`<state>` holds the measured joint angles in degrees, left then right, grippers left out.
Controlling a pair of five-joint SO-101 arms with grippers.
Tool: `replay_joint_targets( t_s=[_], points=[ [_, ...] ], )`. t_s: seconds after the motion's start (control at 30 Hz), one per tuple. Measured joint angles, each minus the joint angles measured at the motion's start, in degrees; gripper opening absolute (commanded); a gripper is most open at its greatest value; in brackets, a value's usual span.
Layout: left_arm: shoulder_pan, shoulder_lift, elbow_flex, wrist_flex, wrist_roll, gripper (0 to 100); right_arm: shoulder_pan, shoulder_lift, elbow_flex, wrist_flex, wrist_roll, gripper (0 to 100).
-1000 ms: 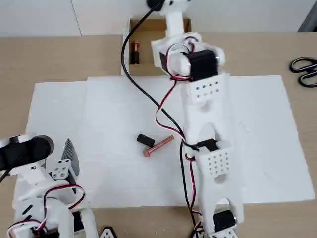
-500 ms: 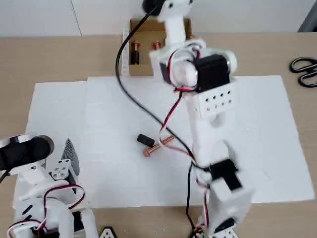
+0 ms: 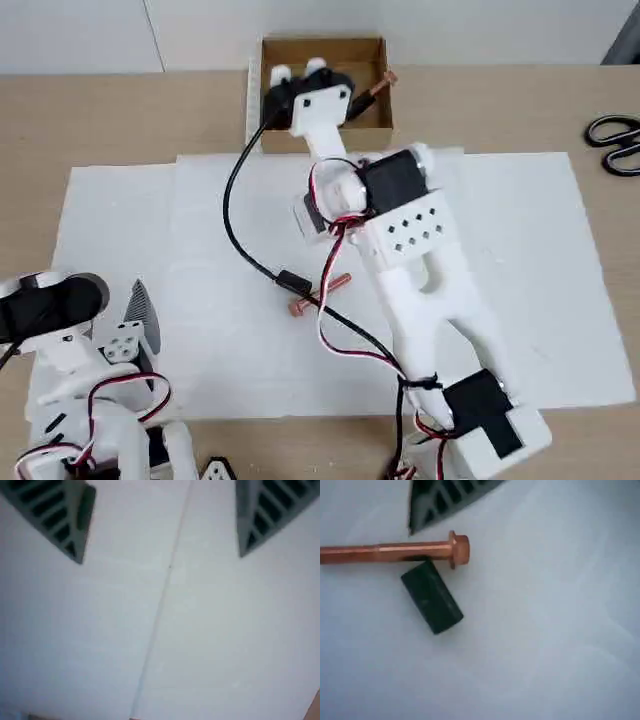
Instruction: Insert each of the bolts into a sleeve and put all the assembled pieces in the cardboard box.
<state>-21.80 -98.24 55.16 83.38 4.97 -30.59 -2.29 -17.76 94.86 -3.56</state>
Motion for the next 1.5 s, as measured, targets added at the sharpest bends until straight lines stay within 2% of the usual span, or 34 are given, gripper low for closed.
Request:
replay_joint_targets(
  t_s=[0.1, 0.3, 0.4, 0.5, 0.7, 1.0, 1.13, 1.5],
  points=[
    [0.0, 0.0, 0.0, 0.0, 0.0, 19, -1.05, 0.0, 5.1, -2.81, -1.32, 12.9],
    [0.0, 0.0, 0.0, 0.0, 0.0, 19, -2.11, 0.0, 13.19, -10.55, -16.88, 12.9],
    [0.0, -0.18, 0.0, 0.0, 0.0, 19, -3.78, 0.0, 18.29, -16.0, -19.43, 12.9],
    [0.0, -0.18, 0.0, 0.0, 0.0, 19, -5.89, 0.0, 23.91, -20.92, -15.3, 13.0],
    [0.0, -0.18, 0.0, 0.0, 0.0, 19, -8.26, 0.0, 30.59, -26.73, 2.46, 12.9],
    [0.0, -0.18, 0.0, 0.0, 0.0, 19, -8.35, 0.53, 31.91, -28.57, 15.38, 13.2],
    [0.0, -0.18, 0.0, 0.0, 0.0, 19, -8.62, 4.75, 31.91, -29.63, 17.67, 13.2],
    [0.0, -0.18, 0.0, 0.0, 0.0, 19, -8.44, 11.69, 31.91, -34.02, 18.02, 13.1]
  ],
)
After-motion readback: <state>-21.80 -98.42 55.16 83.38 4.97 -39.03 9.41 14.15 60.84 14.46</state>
